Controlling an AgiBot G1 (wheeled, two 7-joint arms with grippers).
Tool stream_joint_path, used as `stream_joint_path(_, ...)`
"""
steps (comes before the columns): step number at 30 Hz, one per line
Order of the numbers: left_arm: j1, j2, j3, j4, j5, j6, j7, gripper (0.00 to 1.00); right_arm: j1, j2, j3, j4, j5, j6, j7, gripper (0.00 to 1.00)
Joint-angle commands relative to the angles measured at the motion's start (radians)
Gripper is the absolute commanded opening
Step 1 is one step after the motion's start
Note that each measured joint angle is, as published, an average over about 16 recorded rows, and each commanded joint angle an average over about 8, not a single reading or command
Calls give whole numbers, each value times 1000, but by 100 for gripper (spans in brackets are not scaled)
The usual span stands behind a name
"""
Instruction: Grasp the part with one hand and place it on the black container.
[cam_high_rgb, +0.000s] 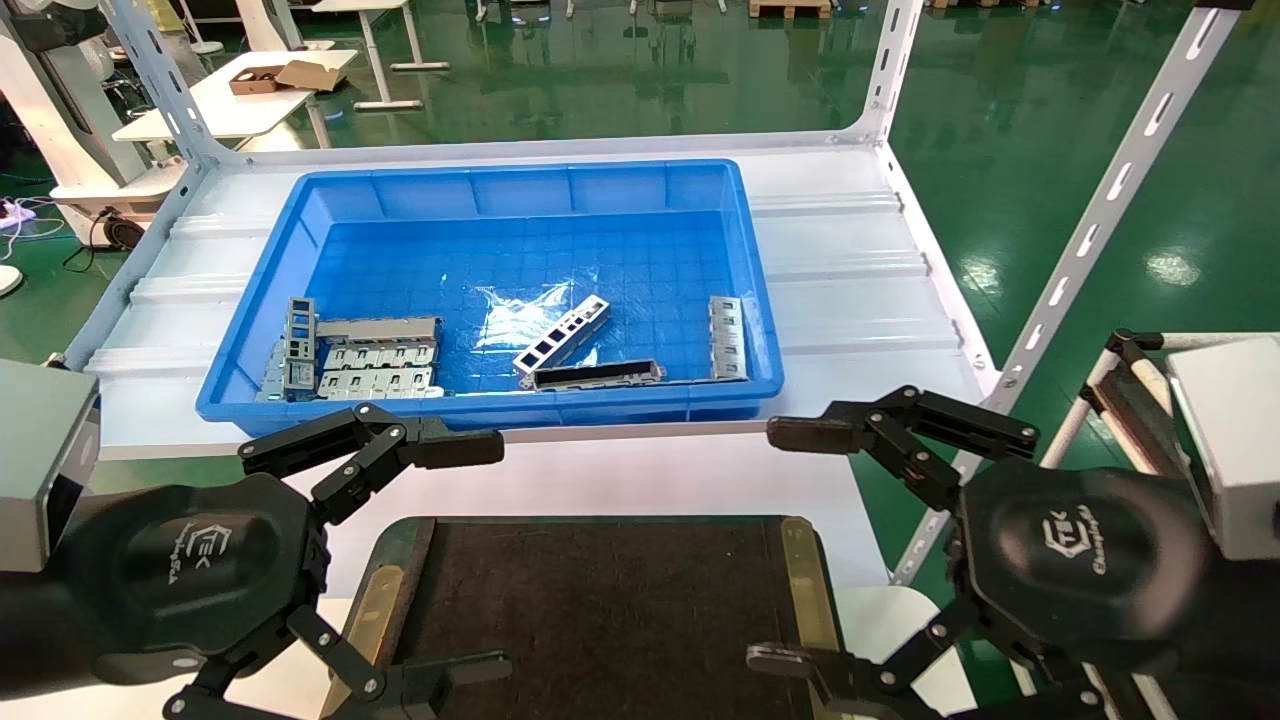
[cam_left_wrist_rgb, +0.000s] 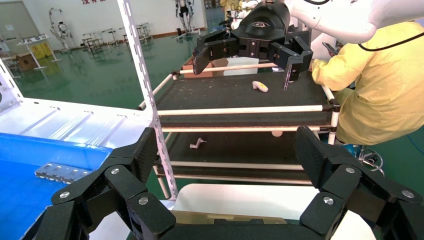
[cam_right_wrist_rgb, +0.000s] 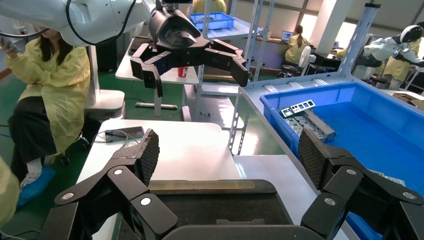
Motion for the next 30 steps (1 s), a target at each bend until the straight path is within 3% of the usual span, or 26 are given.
stream_joint_path(1, 0, 0, 0, 0, 0, 0, 0, 100, 0, 0, 0, 0, 0, 0, 0, 100)
stream_joint_path(30, 0, 0, 0, 0, 0, 0, 0, 100, 0, 0, 0, 0, 0, 0, 0, 100)
